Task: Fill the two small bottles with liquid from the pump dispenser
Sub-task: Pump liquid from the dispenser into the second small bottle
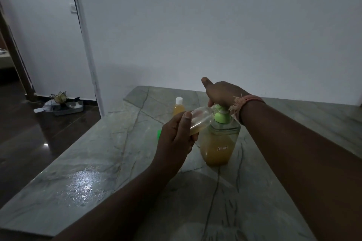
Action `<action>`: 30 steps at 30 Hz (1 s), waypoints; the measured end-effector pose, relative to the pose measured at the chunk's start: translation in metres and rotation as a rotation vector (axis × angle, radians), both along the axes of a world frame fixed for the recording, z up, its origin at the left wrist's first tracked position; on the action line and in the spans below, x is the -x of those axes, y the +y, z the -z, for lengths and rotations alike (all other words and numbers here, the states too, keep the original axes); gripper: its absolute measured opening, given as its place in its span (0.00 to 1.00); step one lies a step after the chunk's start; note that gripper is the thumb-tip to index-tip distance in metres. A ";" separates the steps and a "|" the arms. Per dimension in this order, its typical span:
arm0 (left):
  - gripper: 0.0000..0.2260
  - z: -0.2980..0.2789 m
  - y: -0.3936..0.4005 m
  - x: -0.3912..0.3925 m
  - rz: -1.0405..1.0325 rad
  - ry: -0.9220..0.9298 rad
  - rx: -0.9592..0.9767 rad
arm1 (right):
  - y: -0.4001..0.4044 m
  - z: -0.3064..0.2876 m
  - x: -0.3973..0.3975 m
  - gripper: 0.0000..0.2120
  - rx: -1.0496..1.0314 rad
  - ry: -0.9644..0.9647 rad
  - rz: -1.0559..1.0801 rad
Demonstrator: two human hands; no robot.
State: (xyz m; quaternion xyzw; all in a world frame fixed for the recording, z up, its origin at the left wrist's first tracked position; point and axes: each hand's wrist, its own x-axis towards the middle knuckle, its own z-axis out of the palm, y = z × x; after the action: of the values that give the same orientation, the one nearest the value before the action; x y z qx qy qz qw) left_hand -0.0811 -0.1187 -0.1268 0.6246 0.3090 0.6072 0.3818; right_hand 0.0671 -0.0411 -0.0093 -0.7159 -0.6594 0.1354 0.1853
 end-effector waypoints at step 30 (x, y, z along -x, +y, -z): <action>0.16 0.001 0.001 -0.003 0.000 -0.012 -0.011 | 0.016 0.006 -0.004 0.31 -0.068 0.037 0.031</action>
State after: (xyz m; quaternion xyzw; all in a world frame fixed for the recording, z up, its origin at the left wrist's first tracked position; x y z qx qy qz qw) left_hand -0.0782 -0.1174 -0.1281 0.6228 0.3036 0.6127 0.3802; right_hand 0.0714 -0.0250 -0.0154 -0.7166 -0.6491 0.1232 0.2236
